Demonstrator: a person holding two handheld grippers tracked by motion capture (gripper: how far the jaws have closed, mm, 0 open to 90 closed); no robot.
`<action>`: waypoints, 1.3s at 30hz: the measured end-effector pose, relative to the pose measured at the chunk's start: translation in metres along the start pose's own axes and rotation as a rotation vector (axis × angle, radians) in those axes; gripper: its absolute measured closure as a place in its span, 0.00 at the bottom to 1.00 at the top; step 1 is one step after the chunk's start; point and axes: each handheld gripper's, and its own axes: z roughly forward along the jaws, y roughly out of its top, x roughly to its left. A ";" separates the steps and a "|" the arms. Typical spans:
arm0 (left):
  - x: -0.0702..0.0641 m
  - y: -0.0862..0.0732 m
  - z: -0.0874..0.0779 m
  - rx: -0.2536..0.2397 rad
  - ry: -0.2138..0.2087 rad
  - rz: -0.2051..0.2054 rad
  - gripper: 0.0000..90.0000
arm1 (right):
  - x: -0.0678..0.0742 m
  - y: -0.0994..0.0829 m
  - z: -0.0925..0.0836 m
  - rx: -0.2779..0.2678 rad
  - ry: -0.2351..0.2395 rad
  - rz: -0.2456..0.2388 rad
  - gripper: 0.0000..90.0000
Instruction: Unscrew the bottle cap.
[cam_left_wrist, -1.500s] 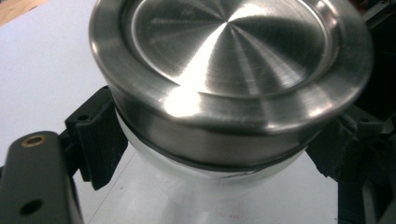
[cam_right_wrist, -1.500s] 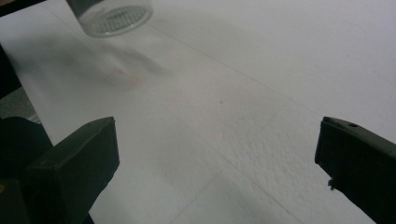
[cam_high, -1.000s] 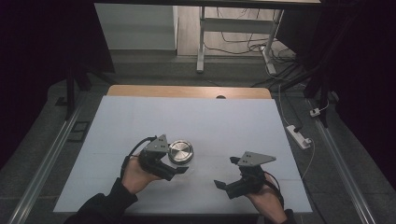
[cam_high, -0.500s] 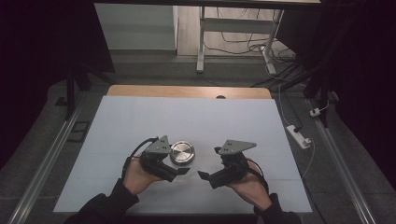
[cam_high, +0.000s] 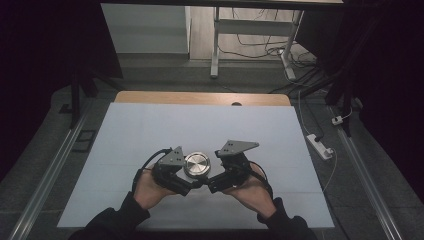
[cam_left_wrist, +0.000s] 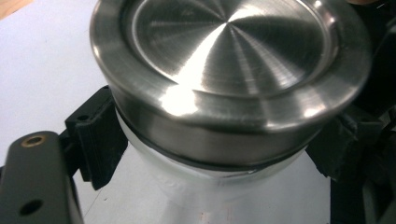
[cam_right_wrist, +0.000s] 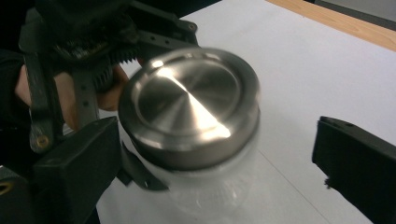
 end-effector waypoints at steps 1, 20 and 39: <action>0.000 0.000 0.000 0.000 0.000 -0.001 0.18 | 0.001 0.002 0.002 0.003 0.002 -0.005 0.06; 0.000 0.000 0.001 0.014 0.002 0.003 0.18 | 0.014 0.015 0.022 0.030 -0.021 -0.056 0.19; 0.005 0.001 -0.004 -0.018 -0.088 0.012 0.18 | 0.006 0.019 0.023 0.009 0.085 -0.084 0.21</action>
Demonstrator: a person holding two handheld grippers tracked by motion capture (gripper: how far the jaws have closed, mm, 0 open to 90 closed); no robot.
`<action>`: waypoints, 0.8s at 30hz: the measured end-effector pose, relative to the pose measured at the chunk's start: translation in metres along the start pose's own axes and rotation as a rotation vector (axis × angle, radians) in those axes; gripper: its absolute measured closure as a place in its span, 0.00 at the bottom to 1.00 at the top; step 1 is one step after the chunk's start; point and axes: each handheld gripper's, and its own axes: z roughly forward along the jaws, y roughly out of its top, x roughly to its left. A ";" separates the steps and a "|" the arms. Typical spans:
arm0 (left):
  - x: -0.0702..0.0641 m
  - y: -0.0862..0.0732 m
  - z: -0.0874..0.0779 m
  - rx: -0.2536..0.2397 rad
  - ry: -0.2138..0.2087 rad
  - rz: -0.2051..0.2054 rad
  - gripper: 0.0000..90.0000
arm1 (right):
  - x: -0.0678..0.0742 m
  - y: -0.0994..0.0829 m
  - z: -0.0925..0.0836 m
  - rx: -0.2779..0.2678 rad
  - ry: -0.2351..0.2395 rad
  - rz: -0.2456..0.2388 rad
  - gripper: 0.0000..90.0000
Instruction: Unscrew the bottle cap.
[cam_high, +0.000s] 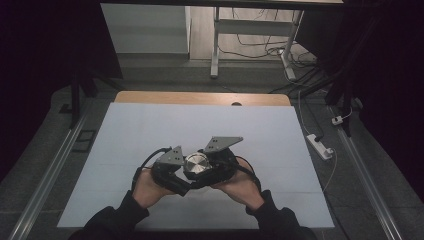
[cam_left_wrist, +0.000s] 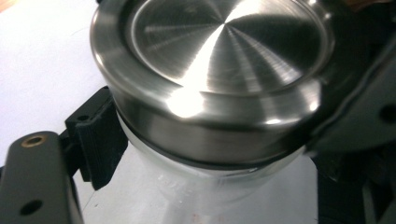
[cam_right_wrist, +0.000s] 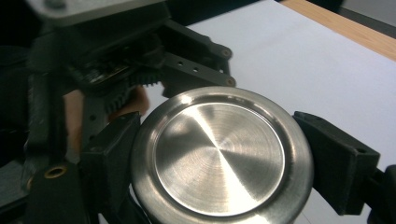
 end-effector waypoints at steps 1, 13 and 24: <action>0.001 0.000 -0.001 0.001 -0.014 0.006 0.18 | -0.001 0.000 -0.001 -0.001 0.017 -0.007 0.21; 0.004 -0.002 -0.002 -0.028 -0.173 0.062 0.18 | -0.019 -0.003 -0.005 -0.013 0.325 -0.091 0.20; 0.012 -0.005 -0.012 -0.040 0.053 -0.054 0.18 | -0.013 0.004 -0.010 -0.040 0.005 -0.007 0.11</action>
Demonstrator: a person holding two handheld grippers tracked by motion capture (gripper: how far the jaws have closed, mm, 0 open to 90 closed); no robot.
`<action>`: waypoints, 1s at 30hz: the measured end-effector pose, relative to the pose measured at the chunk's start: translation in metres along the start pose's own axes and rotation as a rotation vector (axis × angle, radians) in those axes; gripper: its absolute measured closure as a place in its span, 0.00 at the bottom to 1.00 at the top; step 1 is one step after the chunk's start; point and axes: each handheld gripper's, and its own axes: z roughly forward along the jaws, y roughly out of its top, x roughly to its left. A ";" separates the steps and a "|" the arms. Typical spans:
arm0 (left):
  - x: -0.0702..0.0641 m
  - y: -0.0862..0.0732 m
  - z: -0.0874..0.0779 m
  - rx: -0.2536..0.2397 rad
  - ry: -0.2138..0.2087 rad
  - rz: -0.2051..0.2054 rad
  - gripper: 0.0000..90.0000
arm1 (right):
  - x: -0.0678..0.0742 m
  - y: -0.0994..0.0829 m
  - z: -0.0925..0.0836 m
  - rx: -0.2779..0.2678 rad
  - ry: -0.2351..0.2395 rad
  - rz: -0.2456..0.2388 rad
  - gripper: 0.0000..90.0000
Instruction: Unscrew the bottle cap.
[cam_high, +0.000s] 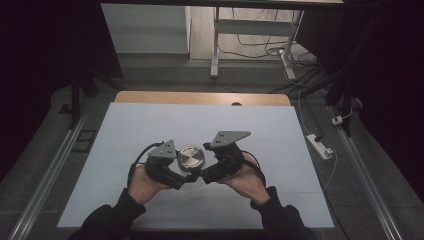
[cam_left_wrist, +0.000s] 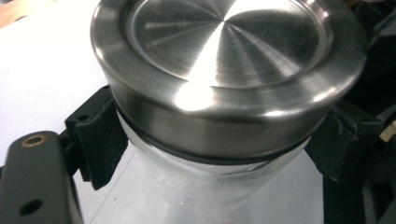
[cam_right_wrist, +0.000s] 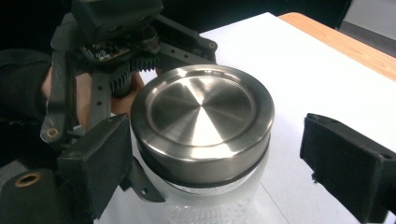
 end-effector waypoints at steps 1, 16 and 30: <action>-0.001 0.000 0.000 0.003 -0.002 0.000 0.18 | 0.001 0.000 0.001 -0.002 0.004 0.006 0.12; -0.007 0.003 0.003 0.012 -0.029 0.044 0.18 | 0.001 -0.001 -0.006 0.009 0.022 -0.026 0.12; -0.002 0.004 -0.009 -0.043 -0.033 0.015 0.18 | -0.015 0.003 -0.037 -0.118 0.016 0.058 0.18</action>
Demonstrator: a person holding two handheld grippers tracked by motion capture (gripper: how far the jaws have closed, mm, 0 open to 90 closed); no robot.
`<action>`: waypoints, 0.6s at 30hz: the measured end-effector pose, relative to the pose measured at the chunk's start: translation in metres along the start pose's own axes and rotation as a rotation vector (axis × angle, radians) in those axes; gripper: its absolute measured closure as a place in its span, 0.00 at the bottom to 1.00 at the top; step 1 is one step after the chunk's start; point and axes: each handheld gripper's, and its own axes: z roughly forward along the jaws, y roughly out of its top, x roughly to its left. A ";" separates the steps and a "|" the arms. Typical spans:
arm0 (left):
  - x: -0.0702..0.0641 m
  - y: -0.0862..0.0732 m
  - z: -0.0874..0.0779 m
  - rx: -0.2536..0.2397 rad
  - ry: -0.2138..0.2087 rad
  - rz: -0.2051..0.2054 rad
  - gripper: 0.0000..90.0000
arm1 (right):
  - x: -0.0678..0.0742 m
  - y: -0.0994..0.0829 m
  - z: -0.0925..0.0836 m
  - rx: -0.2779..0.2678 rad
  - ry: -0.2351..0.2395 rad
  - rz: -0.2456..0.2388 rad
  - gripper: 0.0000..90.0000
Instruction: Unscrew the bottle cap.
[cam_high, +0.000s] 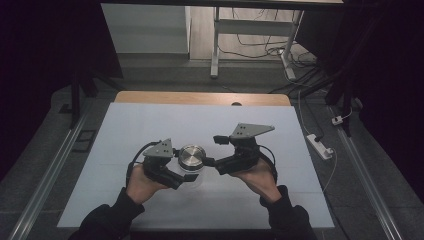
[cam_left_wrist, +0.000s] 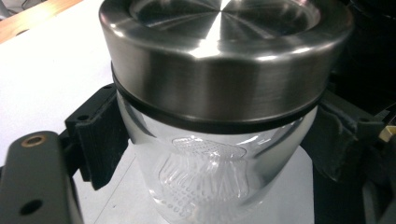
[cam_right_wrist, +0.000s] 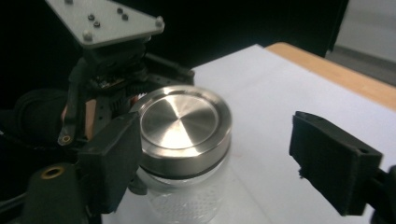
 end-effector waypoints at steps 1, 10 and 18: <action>0.000 0.000 0.001 0.003 0.002 0.004 0.18 | 0.002 0.000 0.002 0.010 0.001 -0.011 0.17; -0.008 0.001 0.013 0.034 0.004 0.030 0.18 | 0.025 -0.002 0.029 0.089 -0.011 -0.048 0.14; -0.010 0.004 0.012 0.029 -0.051 0.055 0.18 | 0.025 -0.004 0.033 0.103 0.008 -0.051 0.21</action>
